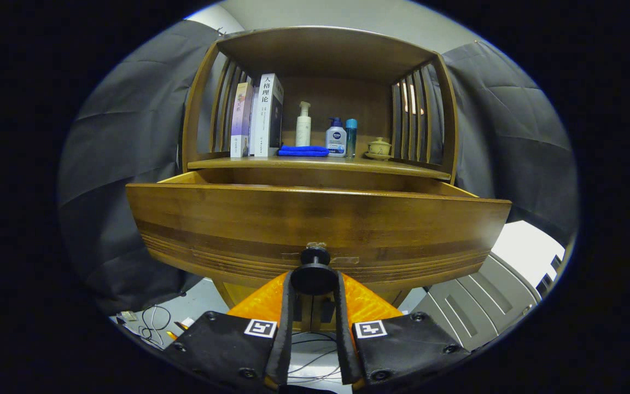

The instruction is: Pull open the drawer, take out the items inside it, and place them on the countertop above the cabinet.

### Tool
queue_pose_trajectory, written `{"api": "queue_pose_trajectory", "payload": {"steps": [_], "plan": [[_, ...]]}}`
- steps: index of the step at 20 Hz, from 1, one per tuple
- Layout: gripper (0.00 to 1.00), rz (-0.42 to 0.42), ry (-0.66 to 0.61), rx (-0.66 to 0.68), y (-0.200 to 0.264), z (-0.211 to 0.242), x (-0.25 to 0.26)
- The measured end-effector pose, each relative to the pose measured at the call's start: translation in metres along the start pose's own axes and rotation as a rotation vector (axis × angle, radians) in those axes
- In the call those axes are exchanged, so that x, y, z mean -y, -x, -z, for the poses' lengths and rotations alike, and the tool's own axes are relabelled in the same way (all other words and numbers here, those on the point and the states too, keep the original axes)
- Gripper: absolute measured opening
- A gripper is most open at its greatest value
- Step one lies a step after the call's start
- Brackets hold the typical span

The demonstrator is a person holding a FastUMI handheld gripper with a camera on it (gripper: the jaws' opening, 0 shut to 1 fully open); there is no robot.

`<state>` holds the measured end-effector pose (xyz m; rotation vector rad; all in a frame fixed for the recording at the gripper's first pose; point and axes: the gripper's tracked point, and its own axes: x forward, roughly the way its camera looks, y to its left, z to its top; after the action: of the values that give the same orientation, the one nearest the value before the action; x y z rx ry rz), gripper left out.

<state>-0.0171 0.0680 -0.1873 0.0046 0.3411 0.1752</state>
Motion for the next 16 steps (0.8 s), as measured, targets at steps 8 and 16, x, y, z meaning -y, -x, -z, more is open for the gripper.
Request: {"api": "queue_pose_trajectory", "payload": {"steps": [8,16], "plan": [[0.89,-0.012,0.026,0.07,0.022,-0.018,0.0],[0.99,0.065,0.107,0.141,0.038,-0.105,0.004]]}}
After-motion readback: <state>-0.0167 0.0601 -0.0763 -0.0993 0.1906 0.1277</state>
